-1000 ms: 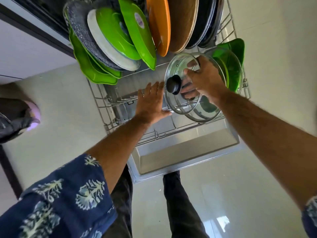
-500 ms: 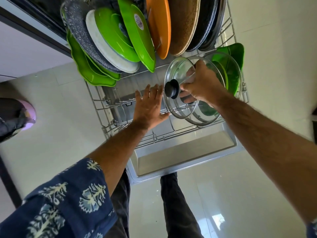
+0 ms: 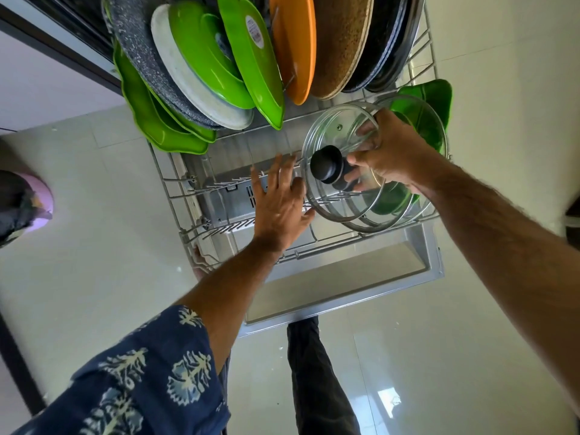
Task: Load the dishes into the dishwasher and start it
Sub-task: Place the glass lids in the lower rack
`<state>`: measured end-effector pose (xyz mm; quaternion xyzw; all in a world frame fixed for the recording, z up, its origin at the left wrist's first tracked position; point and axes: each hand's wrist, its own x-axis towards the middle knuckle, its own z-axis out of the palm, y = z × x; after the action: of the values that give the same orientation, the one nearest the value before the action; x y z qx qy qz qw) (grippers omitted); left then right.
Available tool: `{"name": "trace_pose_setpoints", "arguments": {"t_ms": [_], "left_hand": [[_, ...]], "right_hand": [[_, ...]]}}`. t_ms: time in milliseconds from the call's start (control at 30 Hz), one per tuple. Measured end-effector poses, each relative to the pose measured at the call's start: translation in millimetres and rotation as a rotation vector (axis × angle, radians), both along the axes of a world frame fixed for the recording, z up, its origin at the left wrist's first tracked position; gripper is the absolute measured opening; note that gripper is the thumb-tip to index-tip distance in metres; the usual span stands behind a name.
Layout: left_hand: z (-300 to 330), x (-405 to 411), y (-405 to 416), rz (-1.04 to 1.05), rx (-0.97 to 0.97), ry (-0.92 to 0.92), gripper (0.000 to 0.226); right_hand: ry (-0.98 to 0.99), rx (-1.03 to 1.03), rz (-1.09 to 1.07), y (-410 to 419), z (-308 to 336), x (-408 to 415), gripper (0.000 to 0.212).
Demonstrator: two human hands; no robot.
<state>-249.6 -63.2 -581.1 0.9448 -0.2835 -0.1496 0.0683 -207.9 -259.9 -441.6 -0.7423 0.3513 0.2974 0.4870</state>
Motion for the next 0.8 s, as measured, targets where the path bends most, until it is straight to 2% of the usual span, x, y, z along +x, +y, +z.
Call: {"name": "trace_pose_setpoints", "arguments": {"t_ms": [333,433,800], "left_hand": [[-7.7,-23.0,-14.9,0.273,-0.156,0.075,0.018],[-7.7,-19.4,-13.2,0.279,-0.178,0.069,0.018],[-4.6,-7.8,-5.5,0.165,-0.134,0.115,0.021]], "right_hand": [[0.06,-0.002,0.199,-0.4,-10.9,32.1,0.042],[0.02,-0.027,0.241,4.8,-13.8,27.5,0.043],[0.0,-0.056,0.164,13.1,-18.6,15.5,0.04]]}}
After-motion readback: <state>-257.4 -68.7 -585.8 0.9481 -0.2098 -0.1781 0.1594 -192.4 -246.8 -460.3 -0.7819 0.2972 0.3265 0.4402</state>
